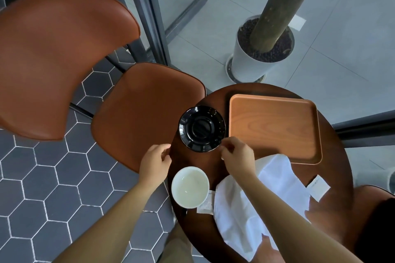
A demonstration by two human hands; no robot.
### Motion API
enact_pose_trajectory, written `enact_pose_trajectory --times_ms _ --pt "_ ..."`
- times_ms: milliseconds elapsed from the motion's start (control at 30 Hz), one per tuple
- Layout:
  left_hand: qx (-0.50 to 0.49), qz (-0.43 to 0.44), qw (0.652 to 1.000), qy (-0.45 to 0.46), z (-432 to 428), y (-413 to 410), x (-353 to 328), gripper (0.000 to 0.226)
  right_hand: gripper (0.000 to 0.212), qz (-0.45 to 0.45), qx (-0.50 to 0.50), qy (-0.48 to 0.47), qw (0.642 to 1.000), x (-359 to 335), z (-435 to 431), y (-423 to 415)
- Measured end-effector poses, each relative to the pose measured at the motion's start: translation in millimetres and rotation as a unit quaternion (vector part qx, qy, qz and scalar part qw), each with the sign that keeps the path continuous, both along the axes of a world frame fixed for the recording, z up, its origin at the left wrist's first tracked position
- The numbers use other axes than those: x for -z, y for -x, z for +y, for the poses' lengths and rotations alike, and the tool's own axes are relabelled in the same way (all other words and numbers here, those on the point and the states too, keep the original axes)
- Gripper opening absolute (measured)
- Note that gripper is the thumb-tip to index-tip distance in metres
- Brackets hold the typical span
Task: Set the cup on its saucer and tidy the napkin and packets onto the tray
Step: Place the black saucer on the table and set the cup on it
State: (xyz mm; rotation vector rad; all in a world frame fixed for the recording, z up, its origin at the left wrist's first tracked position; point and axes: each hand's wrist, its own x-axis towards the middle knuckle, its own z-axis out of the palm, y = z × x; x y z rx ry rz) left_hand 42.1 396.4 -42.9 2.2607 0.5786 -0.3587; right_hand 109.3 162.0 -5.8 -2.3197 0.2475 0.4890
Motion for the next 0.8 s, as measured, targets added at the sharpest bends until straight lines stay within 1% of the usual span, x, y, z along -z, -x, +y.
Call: enact_pose_trajectory --times_ms 67,133,233,333,433,500,567,633,733,800 --pt "0.05 -0.029 0.998 -0.033 3 14 3 0.038 0.016 0.028 0.015 -0.043 0.999 -9 -2 21" --pt "0.13 -0.067 0.987 -0.071 4 24 7 0.04 0.016 0.035 0.042 -0.074 0.996 -16 -4 46" --pt "0.256 -0.11 0.949 -0.15 4 28 13 0.044 0.018 0.03 0.075 -0.08 0.994 -24 -6 90" --pt "0.321 -0.119 0.919 -0.193 3 19 17 0.042 0.018 0.052 0.106 -0.085 0.989 -21 -4 137" --pt "0.355 -0.116 0.903 -0.21 0 12 21 0.044 0.015 0.09 0.116 -0.091 0.985 -12 7 174" --pt "0.368 -0.108 0.902 -0.199 2 14 26 0.057 0.023 0.104 0.101 -0.088 0.986 -3 17 189" --pt "0.358 -0.098 0.913 -0.17 2 19 34 0.066 0.036 0.099 0.077 -0.07 0.99 6 28 196" --pt "0.334 -0.092 0.926 -0.152 1 24 44 0.067 0.041 0.085 0.065 -0.054 0.993 16 39 197" --pt "0.322 -0.075 0.932 -0.151 -1 23 50 0.074 0.036 0.077 0.098 -0.057 0.991 30 47 194" --pt "0.336 -0.104 0.919 -0.18 1 22 50 0.073 0.029 0.051 0.094 -0.063 0.992 37 49 194"
